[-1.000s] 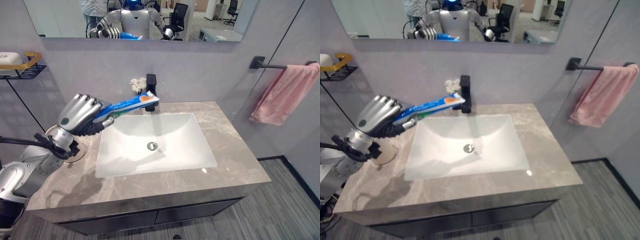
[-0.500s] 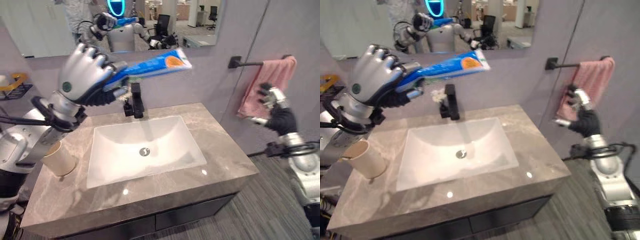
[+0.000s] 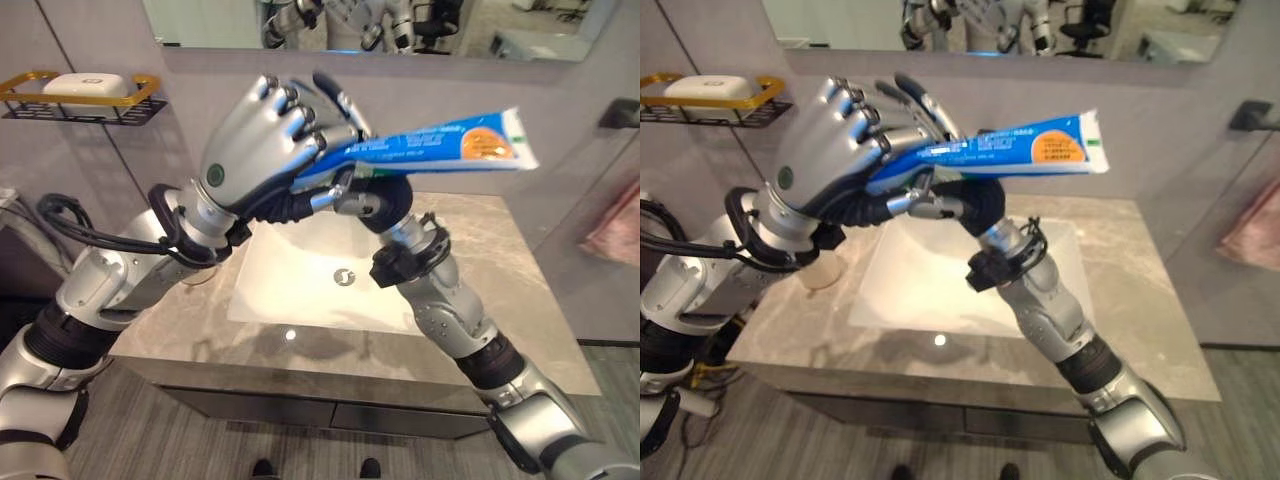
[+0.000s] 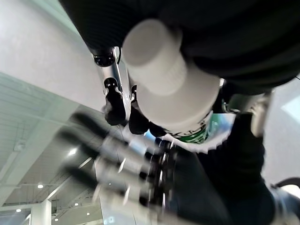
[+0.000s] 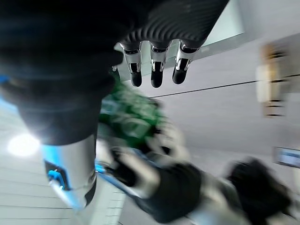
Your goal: Put brush and paste in cup on sink, flatten towel.
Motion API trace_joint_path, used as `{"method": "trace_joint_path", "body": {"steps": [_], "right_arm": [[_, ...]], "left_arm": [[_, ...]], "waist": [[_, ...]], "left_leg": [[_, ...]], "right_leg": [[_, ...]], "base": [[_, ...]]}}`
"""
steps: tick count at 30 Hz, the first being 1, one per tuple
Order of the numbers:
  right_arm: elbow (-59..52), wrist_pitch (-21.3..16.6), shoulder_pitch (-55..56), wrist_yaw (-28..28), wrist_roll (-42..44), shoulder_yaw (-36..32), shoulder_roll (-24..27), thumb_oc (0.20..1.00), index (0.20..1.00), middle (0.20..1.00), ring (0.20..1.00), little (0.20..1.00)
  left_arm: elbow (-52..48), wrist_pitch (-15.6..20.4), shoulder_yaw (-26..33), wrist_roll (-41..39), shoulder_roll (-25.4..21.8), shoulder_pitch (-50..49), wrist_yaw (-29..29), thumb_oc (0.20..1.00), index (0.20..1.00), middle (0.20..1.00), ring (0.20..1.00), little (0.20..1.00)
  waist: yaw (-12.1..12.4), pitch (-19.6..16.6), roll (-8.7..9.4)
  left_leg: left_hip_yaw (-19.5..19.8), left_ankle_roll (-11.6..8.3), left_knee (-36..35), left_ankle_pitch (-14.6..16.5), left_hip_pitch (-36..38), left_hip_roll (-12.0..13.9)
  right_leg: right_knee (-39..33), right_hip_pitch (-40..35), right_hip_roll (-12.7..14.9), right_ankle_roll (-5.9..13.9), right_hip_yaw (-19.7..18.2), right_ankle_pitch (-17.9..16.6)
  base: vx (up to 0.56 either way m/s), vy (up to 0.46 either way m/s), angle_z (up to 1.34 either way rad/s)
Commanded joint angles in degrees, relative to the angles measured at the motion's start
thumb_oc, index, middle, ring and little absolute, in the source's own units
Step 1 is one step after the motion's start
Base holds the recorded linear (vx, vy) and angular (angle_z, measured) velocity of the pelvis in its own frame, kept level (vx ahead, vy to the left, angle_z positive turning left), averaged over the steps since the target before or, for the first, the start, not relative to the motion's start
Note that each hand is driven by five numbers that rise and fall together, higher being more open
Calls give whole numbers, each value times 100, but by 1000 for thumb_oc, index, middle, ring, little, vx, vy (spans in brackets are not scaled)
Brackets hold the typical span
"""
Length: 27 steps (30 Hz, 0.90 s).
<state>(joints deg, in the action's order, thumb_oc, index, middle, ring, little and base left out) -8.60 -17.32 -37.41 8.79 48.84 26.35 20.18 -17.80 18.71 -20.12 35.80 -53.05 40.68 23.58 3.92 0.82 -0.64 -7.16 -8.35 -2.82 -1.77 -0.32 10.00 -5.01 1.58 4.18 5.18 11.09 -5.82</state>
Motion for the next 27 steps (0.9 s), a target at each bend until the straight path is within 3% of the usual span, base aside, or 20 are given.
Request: {"method": "trace_joint_path", "body": {"steps": [1,8,19,27], "right_arm": [[-319,-497,-102,-98,391,-301,-177,1000,1000,1000,1000,1000],[-748,-536,-94,-12,564,-258,-295,1000,1000,1000,1000,1000],[-766,-356,-78,243,1022,130,-624,1000,1000,1000,1000,1000],[-766,-306,22,317,1070,189,-547,1000,1000,1000,1000,1000]], "left_arm": [[139,-99,480,-300,-61,-293,321,200,200,200,200,200],[27,-55,649,-477,64,-624,339,200,200,200,200,200],[61,-80,863,-707,274,-1236,190,200,200,200,200,200],[137,-78,897,-691,299,-1514,103,200,200,200,200,200]], "waist": [[-141,-520,283],[-57,-530,396],[137,-440,545],[179,-413,564]], "left_leg": [[-261,48,-218,-436,-9,-46],[-146,37,-218,-452,-146,-55],[-110,106,-218,-376,-93,-109],[-134,95,-218,-371,-56,-80]], "right_leg": [[131,-494,235,171,-104,243],[158,-445,341,223,104,190],[274,-429,370,237,43,251],[296,-431,345,238,23,276]], "base": [[27,69,-17],[21,35,9],[15,9,1],[13,-4,0]]}}
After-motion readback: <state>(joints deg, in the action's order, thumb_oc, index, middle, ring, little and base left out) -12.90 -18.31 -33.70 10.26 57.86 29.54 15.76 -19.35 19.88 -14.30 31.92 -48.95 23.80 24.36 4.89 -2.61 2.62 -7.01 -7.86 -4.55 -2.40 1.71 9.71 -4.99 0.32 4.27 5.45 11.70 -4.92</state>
